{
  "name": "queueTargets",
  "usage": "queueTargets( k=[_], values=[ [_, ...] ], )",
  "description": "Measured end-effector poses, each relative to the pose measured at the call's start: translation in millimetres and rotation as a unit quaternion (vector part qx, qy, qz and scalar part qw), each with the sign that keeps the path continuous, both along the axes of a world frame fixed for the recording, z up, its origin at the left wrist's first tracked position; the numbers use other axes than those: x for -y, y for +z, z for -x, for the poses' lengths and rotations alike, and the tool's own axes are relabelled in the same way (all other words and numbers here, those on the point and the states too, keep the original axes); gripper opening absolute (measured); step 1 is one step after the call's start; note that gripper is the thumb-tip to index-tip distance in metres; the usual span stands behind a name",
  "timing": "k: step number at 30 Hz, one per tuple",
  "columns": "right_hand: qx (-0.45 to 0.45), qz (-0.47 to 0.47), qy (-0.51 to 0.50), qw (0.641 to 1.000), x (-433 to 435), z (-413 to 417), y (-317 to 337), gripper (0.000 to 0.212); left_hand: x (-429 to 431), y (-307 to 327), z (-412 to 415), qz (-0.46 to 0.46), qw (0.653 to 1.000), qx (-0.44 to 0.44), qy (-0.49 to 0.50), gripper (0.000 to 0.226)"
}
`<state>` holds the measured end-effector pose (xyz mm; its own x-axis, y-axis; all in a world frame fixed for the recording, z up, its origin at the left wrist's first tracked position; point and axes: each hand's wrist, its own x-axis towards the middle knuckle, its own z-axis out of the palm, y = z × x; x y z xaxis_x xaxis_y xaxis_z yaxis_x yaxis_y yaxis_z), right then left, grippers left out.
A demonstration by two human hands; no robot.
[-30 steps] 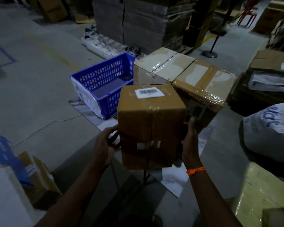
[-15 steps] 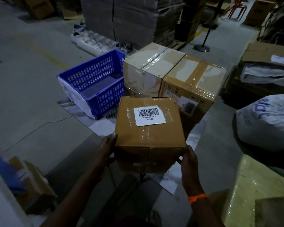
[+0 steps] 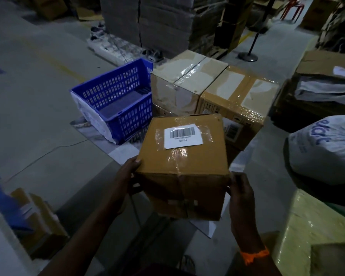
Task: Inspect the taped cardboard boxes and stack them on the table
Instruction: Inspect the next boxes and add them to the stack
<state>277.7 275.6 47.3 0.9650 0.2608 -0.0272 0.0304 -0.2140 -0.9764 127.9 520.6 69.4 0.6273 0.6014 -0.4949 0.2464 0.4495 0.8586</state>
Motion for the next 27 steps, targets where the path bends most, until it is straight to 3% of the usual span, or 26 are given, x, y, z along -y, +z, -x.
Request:
queueTargets(
  k=[3,6,9,11,14,17,22,27],
  values=[
    [0.04,0.009,0.022,0.999,-14,14,14,0.041,-3,-13,11,0.076,0.993,0.027,0.084,0.017],
    [0.104,0.014,0.07,0.992,-35,24,27,0.038,-9,-28,23,0.133,0.98,0.043,0.141,0.023],
    [0.179,0.077,0.136,0.971,-57,24,35,0.05,-17,-52,37,0.188,0.968,0.046,0.16,0.03],
    [0.202,0.118,0.183,0.955,-74,20,34,0.047,-20,-72,41,0.172,0.974,0.035,0.143,0.029],
    [0.213,0.153,0.2,0.944,-86,12,10,0.033,-25,-88,41,0.054,0.996,-0.015,0.073,0.029],
    [0.212,0.22,0.17,0.937,-79,2,-23,0.047,-30,-84,42,-0.039,0.998,-0.054,0.024,0.036],
    [0.259,0.291,0.125,0.912,-57,-5,-51,0.047,-40,-75,53,0.004,0.997,-0.081,0.019,0.034],
    [0.229,0.301,0.062,0.924,-50,-3,-48,0.061,-38,-72,54,0.034,0.998,-0.048,0.012,0.034]
  ],
)
